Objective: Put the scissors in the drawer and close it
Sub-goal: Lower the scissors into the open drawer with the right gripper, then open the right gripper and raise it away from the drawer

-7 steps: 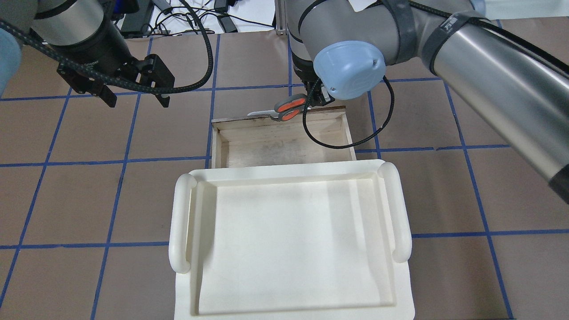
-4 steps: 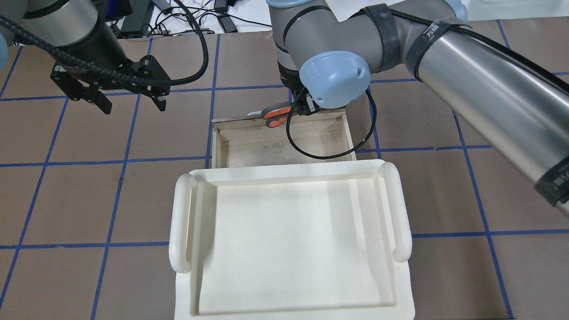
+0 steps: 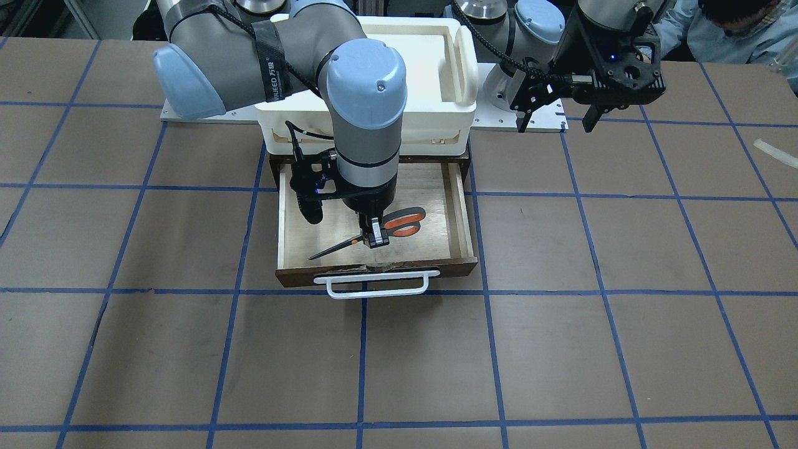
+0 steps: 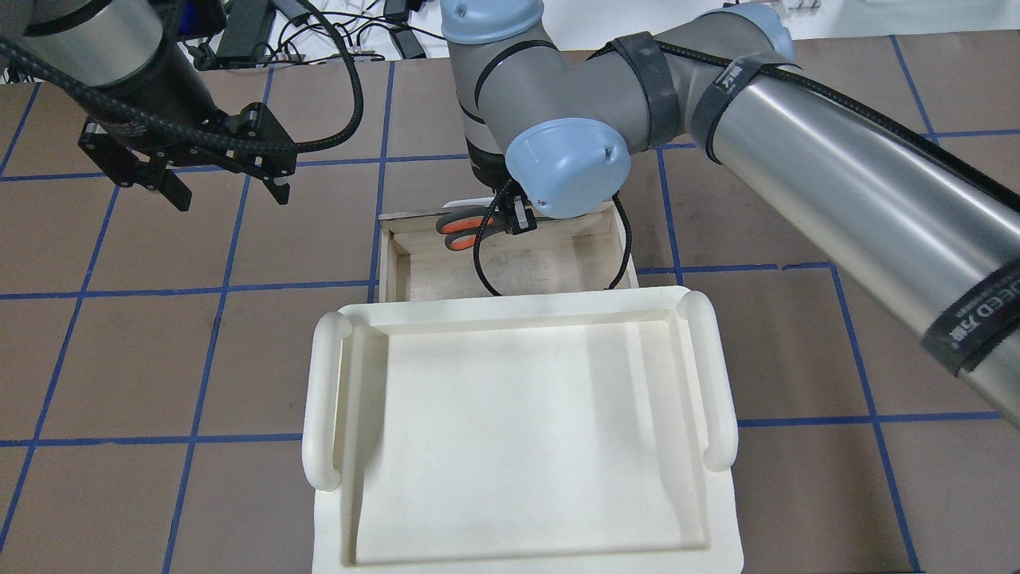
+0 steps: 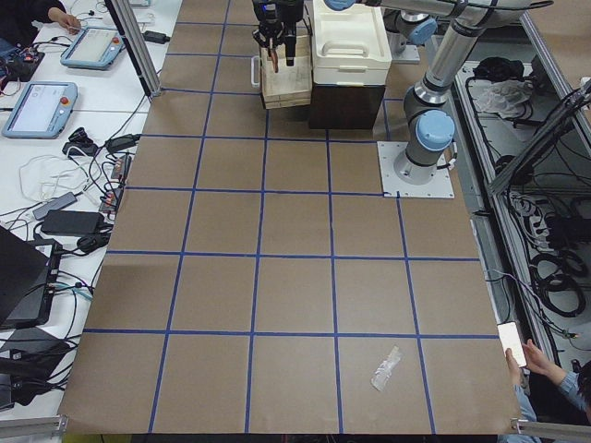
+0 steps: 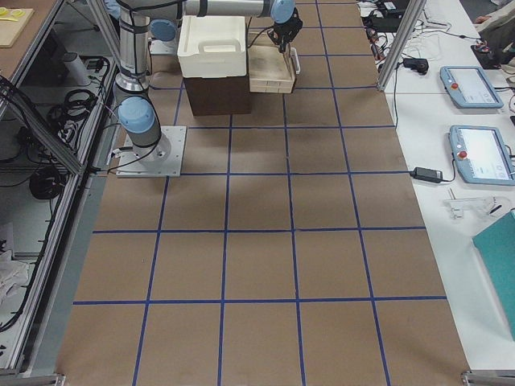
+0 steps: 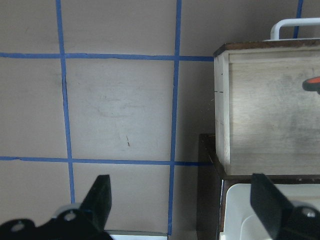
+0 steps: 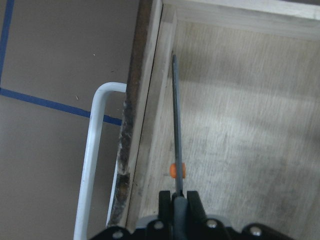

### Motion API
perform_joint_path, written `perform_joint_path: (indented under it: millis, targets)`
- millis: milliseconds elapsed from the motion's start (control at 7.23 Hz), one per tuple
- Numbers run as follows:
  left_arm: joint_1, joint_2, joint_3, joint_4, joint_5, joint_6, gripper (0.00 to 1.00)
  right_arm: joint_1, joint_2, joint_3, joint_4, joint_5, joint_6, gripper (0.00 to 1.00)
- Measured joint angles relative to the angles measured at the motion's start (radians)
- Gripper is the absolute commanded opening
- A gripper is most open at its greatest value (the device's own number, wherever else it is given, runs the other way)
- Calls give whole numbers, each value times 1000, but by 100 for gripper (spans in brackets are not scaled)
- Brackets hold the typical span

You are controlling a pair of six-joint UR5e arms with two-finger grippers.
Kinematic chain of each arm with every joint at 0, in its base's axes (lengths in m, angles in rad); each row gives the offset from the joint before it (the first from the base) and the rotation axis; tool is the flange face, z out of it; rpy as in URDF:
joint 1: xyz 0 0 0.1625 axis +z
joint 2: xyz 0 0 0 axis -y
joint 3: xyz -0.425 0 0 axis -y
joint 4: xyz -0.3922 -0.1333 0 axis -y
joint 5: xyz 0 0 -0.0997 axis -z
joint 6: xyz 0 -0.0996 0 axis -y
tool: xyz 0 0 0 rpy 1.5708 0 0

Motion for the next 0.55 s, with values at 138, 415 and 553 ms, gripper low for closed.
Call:
perform_joint_path:
  millis: [138, 415, 553]
  targets:
    - [0, 2, -2, 0, 0, 0, 100, 0, 8, 0, 7, 6, 10, 99]
    - [-1, 4, -5, 0, -1, 1, 100, -7, 9, -5, 1, 21, -2, 100]
    - [-1, 5, -6, 1, -1, 2, 100, -18, 0, -9, -8, 50, -37, 100]
